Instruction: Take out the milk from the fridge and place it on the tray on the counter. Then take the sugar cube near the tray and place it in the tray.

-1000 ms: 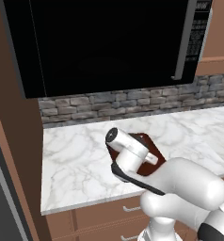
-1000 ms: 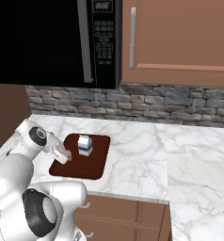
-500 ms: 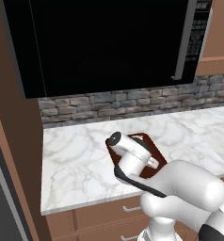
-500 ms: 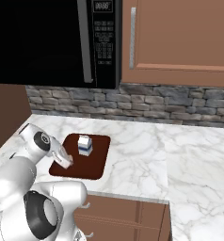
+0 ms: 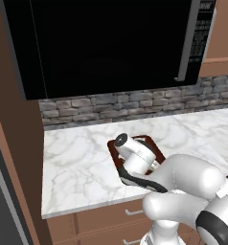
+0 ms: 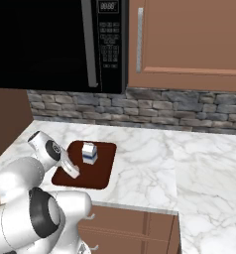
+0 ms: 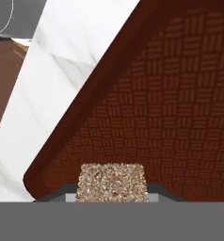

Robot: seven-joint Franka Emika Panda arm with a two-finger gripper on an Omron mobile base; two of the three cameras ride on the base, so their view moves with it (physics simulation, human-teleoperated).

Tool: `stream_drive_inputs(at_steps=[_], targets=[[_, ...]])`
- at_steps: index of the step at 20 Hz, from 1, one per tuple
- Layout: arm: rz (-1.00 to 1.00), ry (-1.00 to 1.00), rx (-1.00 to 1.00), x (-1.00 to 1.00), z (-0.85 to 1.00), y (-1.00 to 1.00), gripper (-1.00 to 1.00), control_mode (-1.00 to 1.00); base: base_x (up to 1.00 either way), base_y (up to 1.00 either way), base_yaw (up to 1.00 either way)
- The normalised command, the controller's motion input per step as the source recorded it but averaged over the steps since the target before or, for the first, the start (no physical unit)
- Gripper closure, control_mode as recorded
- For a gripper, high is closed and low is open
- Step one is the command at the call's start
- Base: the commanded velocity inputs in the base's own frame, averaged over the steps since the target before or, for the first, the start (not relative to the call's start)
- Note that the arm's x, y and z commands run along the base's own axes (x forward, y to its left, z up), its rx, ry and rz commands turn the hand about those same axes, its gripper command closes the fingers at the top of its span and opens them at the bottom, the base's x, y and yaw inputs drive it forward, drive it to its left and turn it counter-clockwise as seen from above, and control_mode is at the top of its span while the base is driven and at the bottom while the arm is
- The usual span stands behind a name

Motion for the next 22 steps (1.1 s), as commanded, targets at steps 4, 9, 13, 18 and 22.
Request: stream_drive_inputs(at_steps=[4, 9, 13, 18, 22], targets=[[0.05, 0.03, 0.06, 0.04, -0.33, 0.0, 1.0, -1.0, 0.0, 0.0, 0.0], [0.03, 0.0, 0.04, 0.0, -0.42, 0.0, 1.0, -1.0, 0.0, 0.0, 0.0], [0.03, 0.0, 0.02, 0.0, -0.31, 0.0, 1.0, -1.0, 0.0, 0.0, 0.0], [0.03, 0.0, 0.02, 0.0, -0.31, -0.02, 1.0, -1.0, 0.0, 0.0, 0.0], [0.04, -0.01, 0.02, 0.0, -0.3, -0.03, 1.0, -1.0, 0.0, 0.0, 0.0]])
